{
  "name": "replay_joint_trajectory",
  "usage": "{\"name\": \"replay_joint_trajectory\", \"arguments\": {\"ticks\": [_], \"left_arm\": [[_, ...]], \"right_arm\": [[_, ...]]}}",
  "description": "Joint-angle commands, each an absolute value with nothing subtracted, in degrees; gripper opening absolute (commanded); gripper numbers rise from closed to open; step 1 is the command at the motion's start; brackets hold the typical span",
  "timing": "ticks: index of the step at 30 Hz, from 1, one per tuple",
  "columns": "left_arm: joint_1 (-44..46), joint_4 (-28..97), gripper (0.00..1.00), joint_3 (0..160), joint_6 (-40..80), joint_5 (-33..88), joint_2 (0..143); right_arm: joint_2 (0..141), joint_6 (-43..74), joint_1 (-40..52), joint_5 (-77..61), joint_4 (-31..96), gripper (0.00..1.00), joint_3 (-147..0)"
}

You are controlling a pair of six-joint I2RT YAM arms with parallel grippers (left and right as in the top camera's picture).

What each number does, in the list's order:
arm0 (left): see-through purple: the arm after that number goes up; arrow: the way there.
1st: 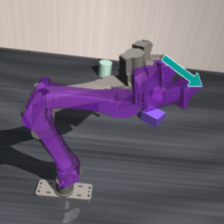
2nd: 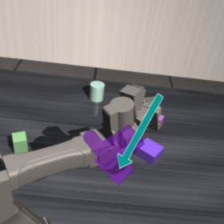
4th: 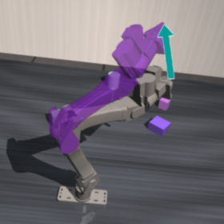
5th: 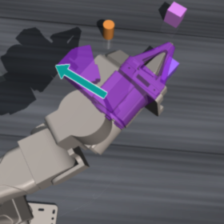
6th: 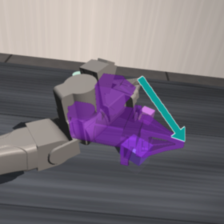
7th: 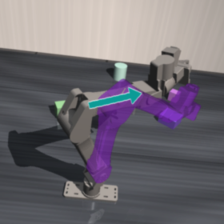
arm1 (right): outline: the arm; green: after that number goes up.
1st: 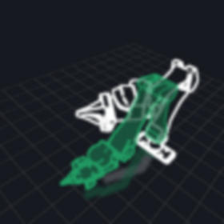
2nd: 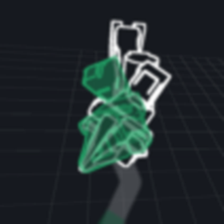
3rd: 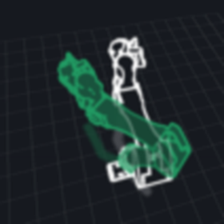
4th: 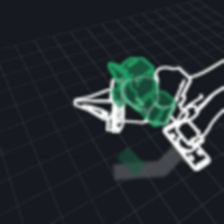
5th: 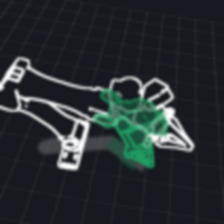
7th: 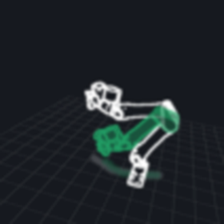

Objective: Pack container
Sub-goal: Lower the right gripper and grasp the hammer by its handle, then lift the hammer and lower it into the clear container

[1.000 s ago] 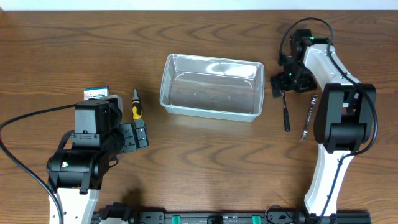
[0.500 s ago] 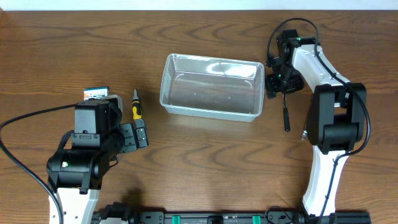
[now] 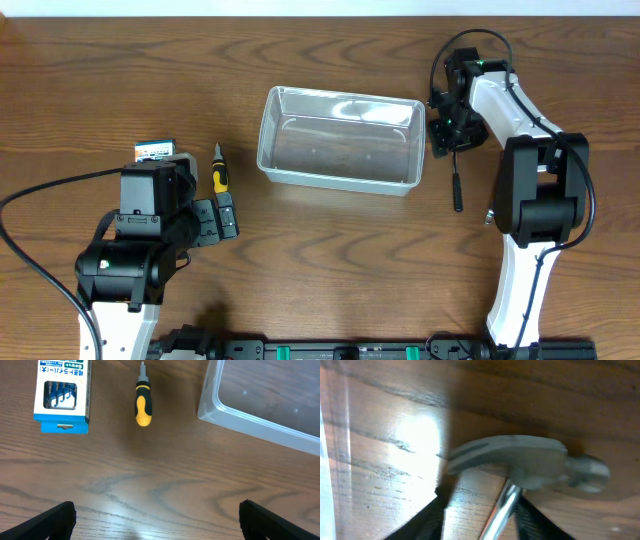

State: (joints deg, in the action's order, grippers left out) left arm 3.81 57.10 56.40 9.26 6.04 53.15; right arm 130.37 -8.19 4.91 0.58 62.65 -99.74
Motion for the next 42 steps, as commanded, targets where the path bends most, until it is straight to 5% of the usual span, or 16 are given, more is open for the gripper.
{"name": "replay_joint_trajectory", "arguments": {"ticks": [1, 31, 42], "left_arm": [[3.95, 57.45, 0.98, 57.78, 10.15, 6.42, 53.06], [3.95, 57.43, 0.98, 57.78, 10.15, 6.42, 53.06], [3.95, 57.45, 0.98, 57.78, 10.15, 6.42, 53.06]], "right_arm": [[131.5, -7.75, 5.06, -1.98, 62.41, 0.41, -98.39], [131.5, -7.27, 4.89, -2.0, 61.65, 0.02, -98.39], [131.48, 2.48, 2.96, -2.02, 58.43, 0.01, -102.02]]}}
